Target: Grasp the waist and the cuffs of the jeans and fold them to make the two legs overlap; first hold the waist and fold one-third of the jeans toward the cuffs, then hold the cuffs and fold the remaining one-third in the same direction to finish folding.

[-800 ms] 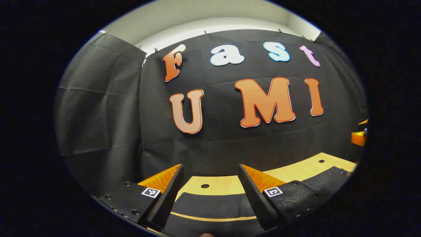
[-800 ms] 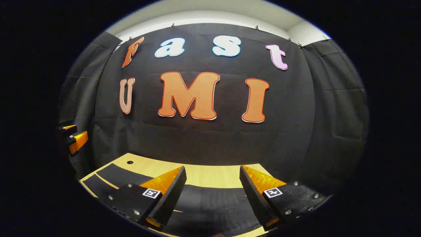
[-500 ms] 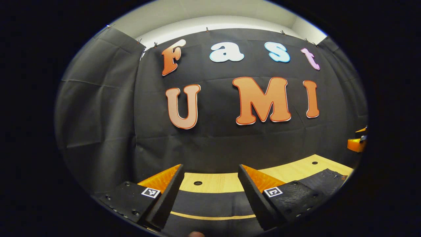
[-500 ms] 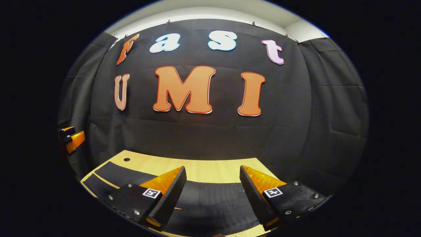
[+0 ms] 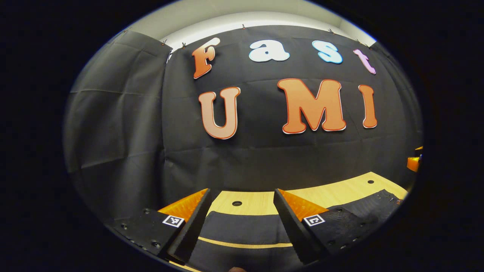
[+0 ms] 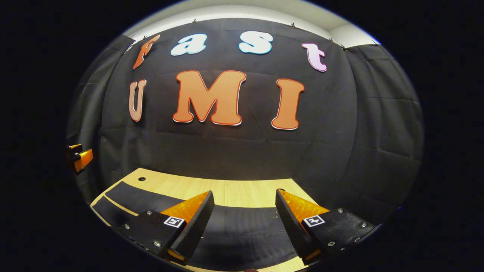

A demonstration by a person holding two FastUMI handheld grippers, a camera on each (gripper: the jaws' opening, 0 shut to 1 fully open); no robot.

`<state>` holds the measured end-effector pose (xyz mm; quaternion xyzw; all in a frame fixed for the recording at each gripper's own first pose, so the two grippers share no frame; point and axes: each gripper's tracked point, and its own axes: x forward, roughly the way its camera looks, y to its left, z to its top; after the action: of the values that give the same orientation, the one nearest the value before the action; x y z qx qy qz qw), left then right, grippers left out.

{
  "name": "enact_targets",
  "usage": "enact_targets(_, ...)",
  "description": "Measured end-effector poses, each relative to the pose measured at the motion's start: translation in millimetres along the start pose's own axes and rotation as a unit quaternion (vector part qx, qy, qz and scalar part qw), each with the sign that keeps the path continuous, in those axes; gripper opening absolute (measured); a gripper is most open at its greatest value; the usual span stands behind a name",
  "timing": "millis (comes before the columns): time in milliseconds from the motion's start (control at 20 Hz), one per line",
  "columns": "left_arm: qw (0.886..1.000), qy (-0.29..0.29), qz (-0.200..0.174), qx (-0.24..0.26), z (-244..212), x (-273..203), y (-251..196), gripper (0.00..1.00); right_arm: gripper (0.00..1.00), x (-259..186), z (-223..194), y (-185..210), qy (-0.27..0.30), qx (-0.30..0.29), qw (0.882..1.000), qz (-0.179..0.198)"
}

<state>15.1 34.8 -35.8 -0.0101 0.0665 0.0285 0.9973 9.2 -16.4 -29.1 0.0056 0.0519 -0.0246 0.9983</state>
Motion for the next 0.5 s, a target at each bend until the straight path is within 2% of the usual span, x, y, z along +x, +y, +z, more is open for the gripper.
enact_targets(300,0.993,0.097,0.054,-0.030,-60,9,48,1.00,0.98,11,-40,-31,0.080,0.027,0.996,-0.023)
enact_targets(400,0.986,0.139,0.066,-0.061,-86,9,65,0.99,0.98,13,-55,-46,0.110,0.045,0.992,-0.037)
enact_targets(500,0.972,0.195,0.074,-0.105,-119,4,79,0.99,0.98,15,-75,-59,0.147,0.082,0.985,-0.047)
